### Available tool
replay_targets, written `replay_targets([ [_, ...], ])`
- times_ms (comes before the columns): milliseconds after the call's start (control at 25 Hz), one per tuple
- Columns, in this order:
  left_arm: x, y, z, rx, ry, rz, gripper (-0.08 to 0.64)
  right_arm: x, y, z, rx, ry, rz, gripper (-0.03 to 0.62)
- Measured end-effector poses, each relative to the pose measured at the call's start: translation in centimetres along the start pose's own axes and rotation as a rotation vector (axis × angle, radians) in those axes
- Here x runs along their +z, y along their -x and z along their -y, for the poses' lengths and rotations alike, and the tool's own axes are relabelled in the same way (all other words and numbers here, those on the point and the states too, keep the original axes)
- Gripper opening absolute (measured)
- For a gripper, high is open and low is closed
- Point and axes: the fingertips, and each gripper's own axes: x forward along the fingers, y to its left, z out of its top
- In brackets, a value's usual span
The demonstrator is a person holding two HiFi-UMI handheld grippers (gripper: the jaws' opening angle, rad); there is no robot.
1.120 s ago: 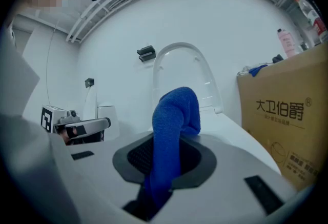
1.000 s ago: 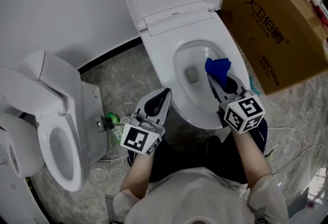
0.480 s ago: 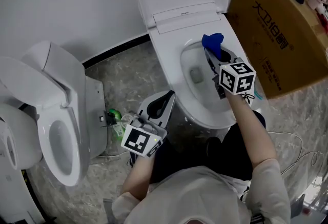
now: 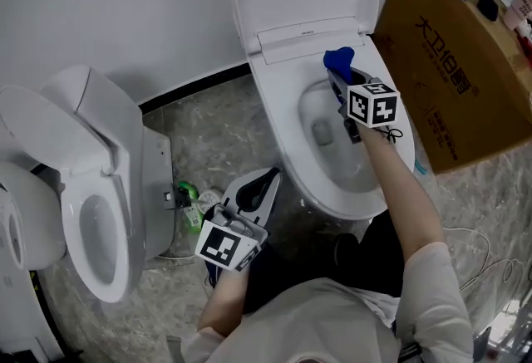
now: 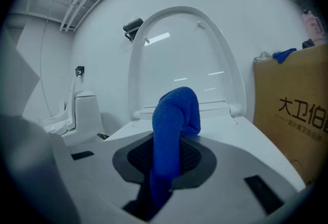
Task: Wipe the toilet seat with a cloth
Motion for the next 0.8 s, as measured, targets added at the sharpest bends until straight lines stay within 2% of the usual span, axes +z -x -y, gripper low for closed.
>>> replay_targets([
  [400, -0.8, 1.2, -1.5, 0.041, 0.012, -0.017, 0.005, -0.5, -3.6, 2.1, -0.051, -0.032, -0.015, 0.051],
  [800, -1.2, 2.0, -1.9, 0.05, 0.021, -0.033, 0.005, -1.4, -5.2, 2.0, -0.062, -0.023, -0.057, 0.052],
])
